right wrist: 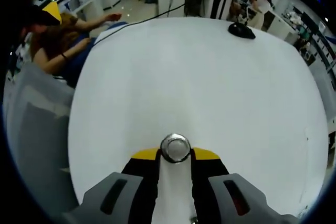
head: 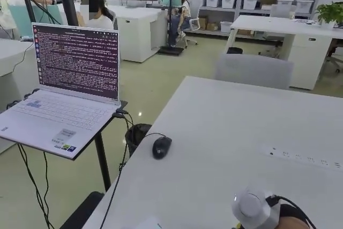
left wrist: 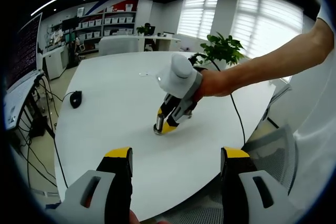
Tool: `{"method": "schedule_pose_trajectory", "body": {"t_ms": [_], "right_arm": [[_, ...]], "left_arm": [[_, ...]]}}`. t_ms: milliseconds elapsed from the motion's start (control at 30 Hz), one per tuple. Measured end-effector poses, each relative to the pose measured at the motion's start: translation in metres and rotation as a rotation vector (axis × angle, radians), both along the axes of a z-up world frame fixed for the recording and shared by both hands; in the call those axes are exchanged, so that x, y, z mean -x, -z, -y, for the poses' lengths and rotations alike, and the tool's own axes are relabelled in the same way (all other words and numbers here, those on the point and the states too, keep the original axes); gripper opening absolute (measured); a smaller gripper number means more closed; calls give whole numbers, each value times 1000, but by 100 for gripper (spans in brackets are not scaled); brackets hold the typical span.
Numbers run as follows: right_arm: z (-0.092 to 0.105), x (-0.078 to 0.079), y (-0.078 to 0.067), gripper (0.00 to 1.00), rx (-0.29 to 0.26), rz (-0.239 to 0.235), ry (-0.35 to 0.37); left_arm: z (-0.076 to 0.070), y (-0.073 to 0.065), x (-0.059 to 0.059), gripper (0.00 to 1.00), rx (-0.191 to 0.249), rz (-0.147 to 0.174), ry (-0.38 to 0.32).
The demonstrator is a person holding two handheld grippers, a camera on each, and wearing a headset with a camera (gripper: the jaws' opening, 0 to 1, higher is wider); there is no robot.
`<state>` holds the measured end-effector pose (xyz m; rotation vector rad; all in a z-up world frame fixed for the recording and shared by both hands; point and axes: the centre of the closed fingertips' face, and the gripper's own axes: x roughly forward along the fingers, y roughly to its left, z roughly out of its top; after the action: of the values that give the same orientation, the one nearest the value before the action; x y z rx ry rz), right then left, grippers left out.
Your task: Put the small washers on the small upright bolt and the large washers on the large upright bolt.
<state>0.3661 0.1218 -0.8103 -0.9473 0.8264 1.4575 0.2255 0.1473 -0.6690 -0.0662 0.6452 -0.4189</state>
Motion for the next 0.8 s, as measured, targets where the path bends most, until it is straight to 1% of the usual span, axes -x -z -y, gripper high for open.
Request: {"method": "schedule_pose_trajectory", "body": {"t_ms": [33, 67, 100, 200, 267, 300, 367, 400, 467, 533, 600, 667, 733, 800], "right_arm": [[-2, 0, -1, 24, -23, -21, 45], [-1, 0, -2, 24, -18, -10, 23], [0, -2, 0, 24, -19, 1, 20], [3, -1, 0, 24, -17, 3, 21], [5, 0, -3, 25, -43, -6, 43], [5, 4, -7, 26, -75, -24, 65], [12, 2, -7, 27, -72, -14, 89], [15, 1, -8, 28, -84, -10, 100], [21, 5, -11, 29, -108, -27, 132], [27, 7, -14, 30, -134, -26, 159], [30, 14, -17, 32, -167, -55, 192], [37, 22, -19, 33, -174, -49, 197], [42, 24, -17, 34, -185, -48, 212], [46, 32, -18, 35, -218, -70, 252]], "left_arm": [[-1, 0, 0, 68, -1, -2, 0], [-1, 1, 0, 68, -2, -3, 0], [-1, 2, 0, 68, -1, -5, -1], [0, 2, -1, 68, 1, -8, 2], [0, 1, -2, 68, 0, -9, 5], [0, 1, -3, 68, 5, -8, 4], [0, 1, -4, 68, 5, -7, 5], [0, 1, -6, 68, 2, -9, 10], [0, 1, -8, 68, 0, -8, 15], [1, 1, -10, 68, 1, -9, 19], [1, 2, -12, 68, -3, -11, 26], [2, 3, -14, 68, -3, -12, 32], [2, 4, -16, 68, -7, -13, 37], [3, 5, -18, 68, -12, -15, 45]]}}
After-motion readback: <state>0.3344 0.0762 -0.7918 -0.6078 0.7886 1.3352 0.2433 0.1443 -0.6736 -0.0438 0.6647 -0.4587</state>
